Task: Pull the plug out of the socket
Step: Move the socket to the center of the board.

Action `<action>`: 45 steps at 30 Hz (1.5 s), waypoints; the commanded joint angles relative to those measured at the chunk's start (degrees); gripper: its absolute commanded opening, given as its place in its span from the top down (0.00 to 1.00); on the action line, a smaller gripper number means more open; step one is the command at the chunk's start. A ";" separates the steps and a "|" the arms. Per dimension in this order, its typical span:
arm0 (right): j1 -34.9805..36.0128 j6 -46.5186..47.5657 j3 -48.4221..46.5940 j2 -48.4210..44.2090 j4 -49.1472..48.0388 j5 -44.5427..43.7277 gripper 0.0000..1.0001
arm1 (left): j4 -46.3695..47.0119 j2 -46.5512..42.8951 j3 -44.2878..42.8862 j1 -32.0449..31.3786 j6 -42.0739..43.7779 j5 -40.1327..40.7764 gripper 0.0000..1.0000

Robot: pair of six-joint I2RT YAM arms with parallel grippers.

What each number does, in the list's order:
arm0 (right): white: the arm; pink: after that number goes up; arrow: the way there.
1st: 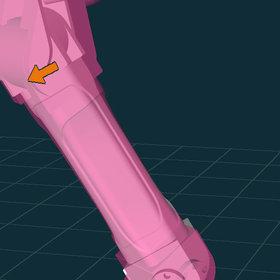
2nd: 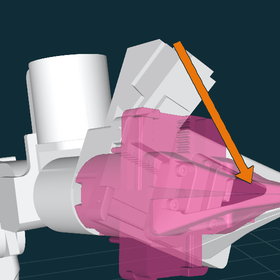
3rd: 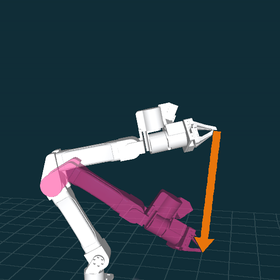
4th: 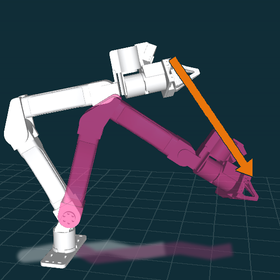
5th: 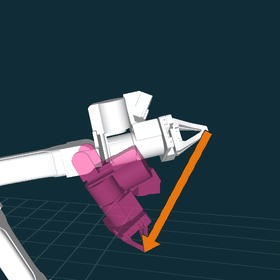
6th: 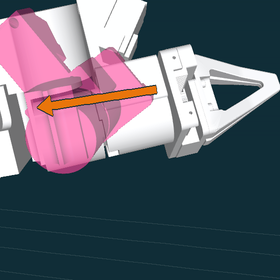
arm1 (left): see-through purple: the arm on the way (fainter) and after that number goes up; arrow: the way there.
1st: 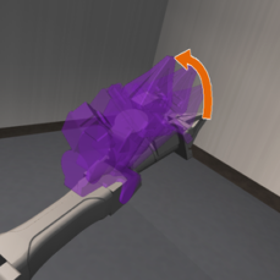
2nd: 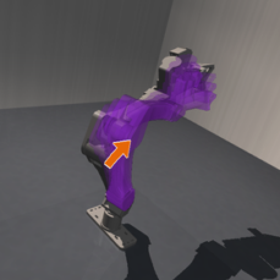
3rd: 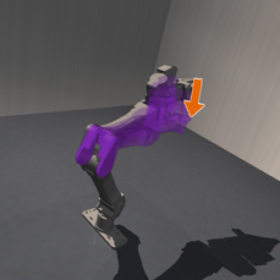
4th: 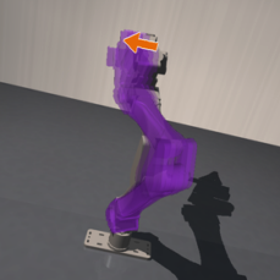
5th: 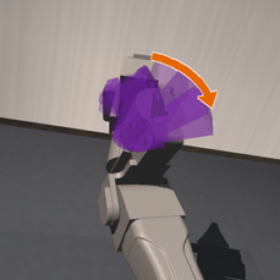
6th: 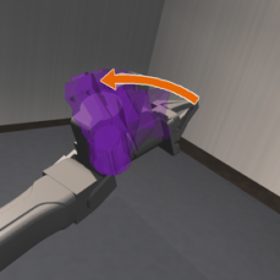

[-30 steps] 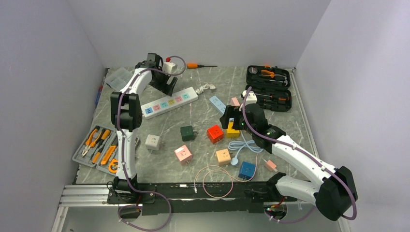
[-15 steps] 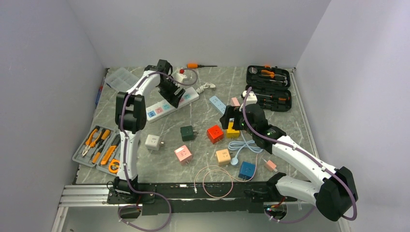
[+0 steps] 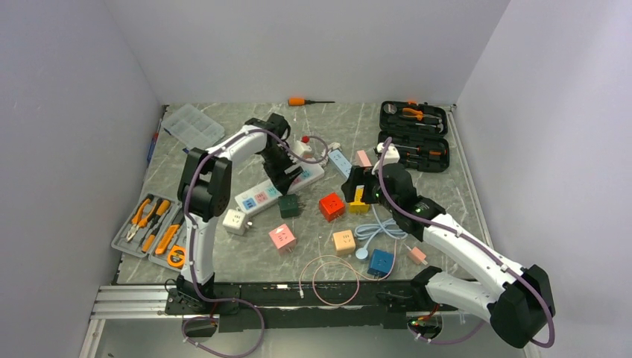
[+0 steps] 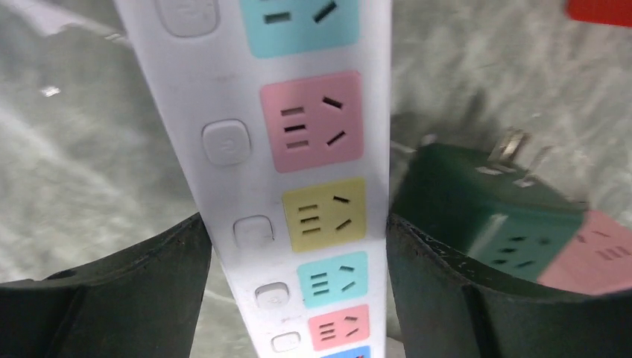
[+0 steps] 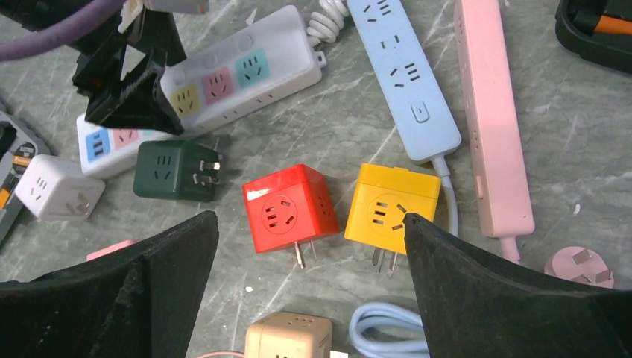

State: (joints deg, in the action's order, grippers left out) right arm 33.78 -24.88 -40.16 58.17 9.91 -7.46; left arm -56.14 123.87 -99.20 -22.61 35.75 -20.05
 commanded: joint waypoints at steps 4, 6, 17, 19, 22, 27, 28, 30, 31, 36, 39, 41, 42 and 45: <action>-0.14 0.19 1.62 -2.10 0.27 -2.42 0.04 | -5.94 -3.21 0.46 -4.81 -2.73 -8.18 0.16; -0.16 -0.05 1.83 -2.43 0.36 -2.89 0.03 | -5.89 -5.44 0.12 -4.81 -3.76 -8.73 0.05; -3.24 -4.29 -3.90 2.38 4.47 -18.23 0.00 | -4.18 -18.45 -7.04 8.89 -19.61 -10.54 0.01; -4.78 -5.23 -4.70 3.55 4.98 -23.74 0.00 | -1.61 -21.48 -4.94 14.43 -21.60 -11.97 0.01; -6.65 -2.73 -2.21 4.36 0.56 -33.02 0.00 | 2.74 -26.14 0.41 21.70 -24.27 -12.16 0.01; -9.92 2.96 0.93 6.89 -8.95 -39.17 0.00 | 16.33 -36.24 15.30 29.45 -29.19 -7.35 0.01; -11.24 2.01 0.67 7.95 -9.21 -39.87 0.00 | 18.81 -38.05 18.19 29.54 -29.54 -4.56 0.00; -13.91 0.07 0.63 9.68 -10.89 -39.76 0.00 | 24.32 -41.36 23.77 29.42 -33.39 2.05 0.01; -15.41 -0.39 1.00 10.37 -12.56 -39.51 0.00 | 26.88 -42.80 26.56 29.38 -36.29 5.97 0.00; -22.04 -1.97 4.47 13.13 -20.99 -40.39 0.00 | 39.30 -47.06 39.98 28.88 -39.79 13.56 0.01; -24.58 -0.54 8.35 14.53 -28.08 -40.67 0.00 | 47.37 -48.32 47.25 28.29 -39.04 17.02 0.01; -24.87 1.90 10.48 16.25 -34.50 -41.19 0.00 | 53.00 -49.12 51.85 28.07 -38.90 17.28 0.01; -24.99 4.74 10.76 17.13 -37.05 -41.09 0.00 | 56.57 -49.70 54.21 27.94 -38.69 17.39 0.01; -25.12 9.28 11.34 18.41 -43.16 -41.55 0.00 | 69.47 -51.61 62.17 27.52 -37.20 16.28 0.01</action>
State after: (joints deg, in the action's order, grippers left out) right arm 8.93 -22.37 -29.39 75.35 -18.33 -46.98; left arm -7.25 76.38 -43.81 5.65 -1.43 -5.26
